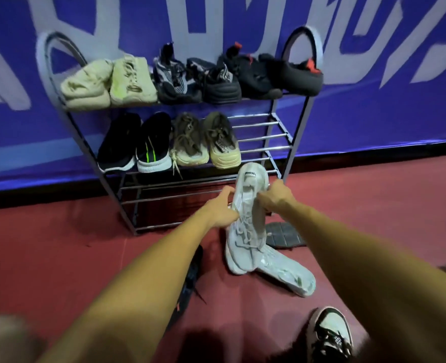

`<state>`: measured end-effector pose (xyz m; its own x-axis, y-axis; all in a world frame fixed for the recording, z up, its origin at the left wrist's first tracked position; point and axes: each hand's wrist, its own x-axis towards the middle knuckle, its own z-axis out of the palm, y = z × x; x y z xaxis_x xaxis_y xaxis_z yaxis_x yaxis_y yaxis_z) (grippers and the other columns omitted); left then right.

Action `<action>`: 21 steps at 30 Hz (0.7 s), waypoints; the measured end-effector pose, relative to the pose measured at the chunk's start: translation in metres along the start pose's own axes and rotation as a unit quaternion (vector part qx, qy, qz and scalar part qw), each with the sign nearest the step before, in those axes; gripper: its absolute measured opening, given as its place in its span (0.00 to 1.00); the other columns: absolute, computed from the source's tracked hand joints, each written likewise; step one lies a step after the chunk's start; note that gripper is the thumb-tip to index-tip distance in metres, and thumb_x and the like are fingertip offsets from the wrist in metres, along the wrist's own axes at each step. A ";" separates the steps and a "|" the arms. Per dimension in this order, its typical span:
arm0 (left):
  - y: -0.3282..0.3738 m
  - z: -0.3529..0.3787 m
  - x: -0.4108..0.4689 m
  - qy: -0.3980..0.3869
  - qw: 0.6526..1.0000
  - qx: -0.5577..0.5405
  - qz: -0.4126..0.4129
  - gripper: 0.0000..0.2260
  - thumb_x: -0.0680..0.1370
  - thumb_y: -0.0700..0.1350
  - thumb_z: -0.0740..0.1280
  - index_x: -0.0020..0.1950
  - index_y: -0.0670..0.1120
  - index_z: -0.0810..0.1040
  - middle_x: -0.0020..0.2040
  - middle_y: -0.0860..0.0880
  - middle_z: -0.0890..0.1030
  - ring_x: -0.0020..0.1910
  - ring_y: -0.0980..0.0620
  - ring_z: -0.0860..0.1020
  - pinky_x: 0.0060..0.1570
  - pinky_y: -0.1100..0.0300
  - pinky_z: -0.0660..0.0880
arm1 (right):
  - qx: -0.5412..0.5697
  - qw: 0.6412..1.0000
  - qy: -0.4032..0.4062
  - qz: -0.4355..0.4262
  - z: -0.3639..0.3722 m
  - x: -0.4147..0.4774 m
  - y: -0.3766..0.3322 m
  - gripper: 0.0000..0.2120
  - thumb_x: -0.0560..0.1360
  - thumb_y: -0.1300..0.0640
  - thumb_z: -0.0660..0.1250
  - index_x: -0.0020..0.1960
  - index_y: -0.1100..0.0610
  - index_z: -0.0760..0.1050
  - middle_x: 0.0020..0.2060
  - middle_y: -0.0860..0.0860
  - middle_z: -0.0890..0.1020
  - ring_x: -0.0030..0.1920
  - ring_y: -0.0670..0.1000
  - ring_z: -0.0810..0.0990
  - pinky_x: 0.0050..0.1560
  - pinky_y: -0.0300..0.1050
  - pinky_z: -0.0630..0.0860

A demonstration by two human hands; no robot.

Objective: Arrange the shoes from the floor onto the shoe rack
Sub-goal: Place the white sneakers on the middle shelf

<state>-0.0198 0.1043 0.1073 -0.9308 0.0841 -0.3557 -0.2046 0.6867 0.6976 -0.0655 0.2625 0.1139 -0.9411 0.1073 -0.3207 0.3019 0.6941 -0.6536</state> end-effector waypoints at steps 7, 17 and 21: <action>0.048 -0.039 -0.013 -0.028 0.996 -0.049 0.073 0.37 0.74 0.34 0.66 0.78 0.57 0.57 0.59 0.42 0.81 0.39 0.46 0.80 0.41 0.51 0.79 | 0.016 0.997 0.061 -0.044 -0.060 -0.002 -0.035 0.06 0.76 0.59 0.62 0.47 0.63 0.71 0.38 0.57 0.75 0.37 0.56 0.73 0.32 0.43 0.67; 0.075 -0.083 0.006 0.058 0.989 -0.096 0.093 0.27 0.76 0.31 0.63 0.73 0.48 0.67 0.34 0.47 0.76 0.26 0.55 0.71 0.25 0.64 0.66 | 0.157 0.982 0.027 -0.103 -0.091 0.002 -0.060 0.07 0.76 0.57 0.66 0.43 0.60 0.78 0.30 0.53 0.76 0.24 0.48 0.70 0.27 0.39 0.67; 0.070 -0.082 0.023 0.106 0.983 -0.138 0.059 0.24 0.77 0.36 0.63 0.72 0.47 0.66 0.40 0.46 0.74 0.31 0.52 0.70 0.29 0.61 0.65 | 0.180 0.977 -0.092 -0.073 -0.089 -0.004 -0.056 0.07 0.78 0.61 0.66 0.55 0.58 0.81 0.37 0.56 0.78 0.29 0.48 0.74 0.26 0.34 0.67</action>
<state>-0.0801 0.0948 0.1987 -0.9891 -0.0218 -0.1453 -0.1391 0.4577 0.8782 -0.0919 0.2865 0.2125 -0.9451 -0.1269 -0.3011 0.2308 0.3927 -0.8902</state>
